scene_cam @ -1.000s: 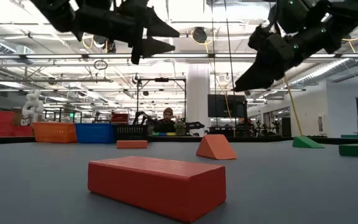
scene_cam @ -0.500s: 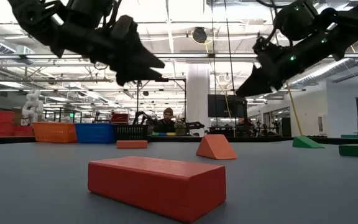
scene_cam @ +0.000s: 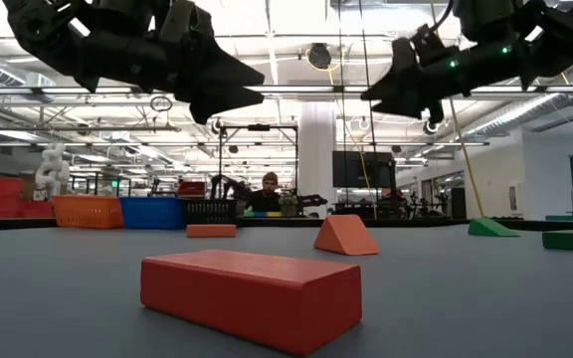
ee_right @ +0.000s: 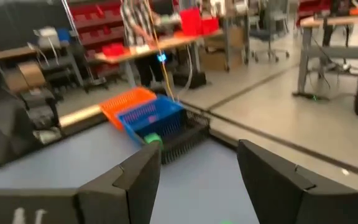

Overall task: Sort & place blocks by color
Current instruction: Put the green block into the black bin

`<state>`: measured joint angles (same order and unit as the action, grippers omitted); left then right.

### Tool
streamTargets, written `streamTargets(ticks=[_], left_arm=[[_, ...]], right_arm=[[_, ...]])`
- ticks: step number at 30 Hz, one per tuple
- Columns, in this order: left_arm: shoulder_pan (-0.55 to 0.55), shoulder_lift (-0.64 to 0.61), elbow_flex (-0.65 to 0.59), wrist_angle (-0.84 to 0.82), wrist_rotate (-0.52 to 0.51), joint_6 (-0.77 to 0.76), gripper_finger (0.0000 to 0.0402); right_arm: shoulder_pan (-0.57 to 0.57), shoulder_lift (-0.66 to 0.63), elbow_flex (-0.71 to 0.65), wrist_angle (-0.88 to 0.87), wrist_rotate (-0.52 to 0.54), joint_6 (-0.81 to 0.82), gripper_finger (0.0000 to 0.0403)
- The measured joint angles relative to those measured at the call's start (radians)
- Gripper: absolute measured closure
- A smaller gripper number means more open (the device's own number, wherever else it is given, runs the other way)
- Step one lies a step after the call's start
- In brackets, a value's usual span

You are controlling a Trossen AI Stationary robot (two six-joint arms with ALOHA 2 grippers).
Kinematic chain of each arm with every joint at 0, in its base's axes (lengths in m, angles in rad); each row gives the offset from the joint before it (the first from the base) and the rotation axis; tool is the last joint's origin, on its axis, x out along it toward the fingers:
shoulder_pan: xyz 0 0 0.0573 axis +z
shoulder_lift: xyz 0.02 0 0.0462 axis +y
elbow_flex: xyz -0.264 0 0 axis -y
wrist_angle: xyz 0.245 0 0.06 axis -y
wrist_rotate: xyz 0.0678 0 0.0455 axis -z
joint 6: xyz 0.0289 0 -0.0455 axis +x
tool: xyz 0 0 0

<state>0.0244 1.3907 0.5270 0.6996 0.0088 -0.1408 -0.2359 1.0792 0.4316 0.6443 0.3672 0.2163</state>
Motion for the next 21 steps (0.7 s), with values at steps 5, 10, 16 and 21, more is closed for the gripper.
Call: streamTargets(ticks=[5,10,16,21], left_arm=[[-0.003,-0.023,0.000,-0.021,0.018,-0.011,0.0185],[-0.003,-0.081,0.000,-0.099,0.027,0.001,0.0185],[-0.012,-0.152,0.001,-0.150,0.027,0.006,0.0185],[-0.033,-0.177,0.001,-0.172,0.028,0.014,0.0185]], right_arm=[[0.018,0.009,0.000,-0.082,-0.090,0.040,0.0195],[0.109,0.010,0.000,-0.303,-0.139,0.082,0.0195],[0.255,0.010,0.000,-0.328,-0.245,0.133,0.0195],[0.384,0.009,0.003,-0.390,-0.318,0.124,0.0195]])
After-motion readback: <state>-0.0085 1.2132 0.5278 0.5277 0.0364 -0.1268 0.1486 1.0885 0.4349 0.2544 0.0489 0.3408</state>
